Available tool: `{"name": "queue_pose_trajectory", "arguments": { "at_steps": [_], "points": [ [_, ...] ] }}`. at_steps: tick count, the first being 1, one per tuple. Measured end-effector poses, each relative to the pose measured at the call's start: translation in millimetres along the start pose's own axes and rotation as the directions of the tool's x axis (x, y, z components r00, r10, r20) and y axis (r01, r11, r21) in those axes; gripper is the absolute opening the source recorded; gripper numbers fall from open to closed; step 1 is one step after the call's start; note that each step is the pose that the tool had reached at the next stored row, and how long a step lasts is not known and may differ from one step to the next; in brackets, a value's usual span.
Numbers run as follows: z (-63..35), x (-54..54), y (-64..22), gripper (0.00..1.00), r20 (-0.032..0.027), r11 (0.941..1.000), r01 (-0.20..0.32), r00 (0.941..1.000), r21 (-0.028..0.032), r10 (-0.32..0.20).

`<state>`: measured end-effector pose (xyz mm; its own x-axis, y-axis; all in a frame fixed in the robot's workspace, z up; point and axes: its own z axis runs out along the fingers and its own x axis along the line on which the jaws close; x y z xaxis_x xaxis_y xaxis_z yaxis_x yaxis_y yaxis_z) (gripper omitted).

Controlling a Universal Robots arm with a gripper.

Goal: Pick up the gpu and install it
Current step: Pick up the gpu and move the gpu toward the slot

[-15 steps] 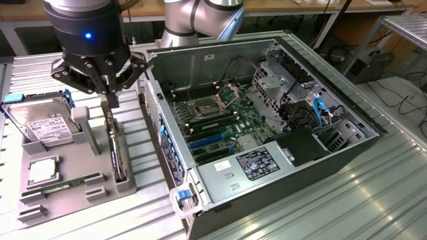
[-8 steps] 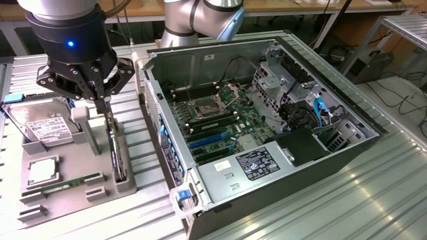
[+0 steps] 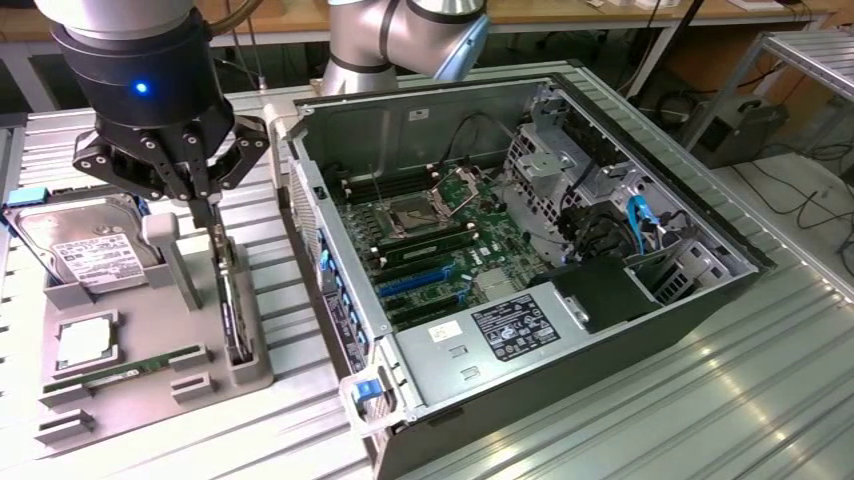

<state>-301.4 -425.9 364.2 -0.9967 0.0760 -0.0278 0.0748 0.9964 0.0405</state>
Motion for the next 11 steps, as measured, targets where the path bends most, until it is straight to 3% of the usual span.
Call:
{"name": "queue_pose_trajectory", "arguments": {
  "at_steps": [1, 5, 11],
  "points": [
    [0.0, 0.0, 0.0, 0.11, 0.0, 1.0, 0.0, 1.0, 0.0, 0.0],
    [0.0, 0.0, 0.0, 0.36, -0.0001, 1.0, 0.0, 1.0, 0.0, 0.0],
    [12.3, 2.5, -0.6, 0.36, 0.0008, 1.0, -0.001, 1.0, 0.0, 0.001]
  ]
}}
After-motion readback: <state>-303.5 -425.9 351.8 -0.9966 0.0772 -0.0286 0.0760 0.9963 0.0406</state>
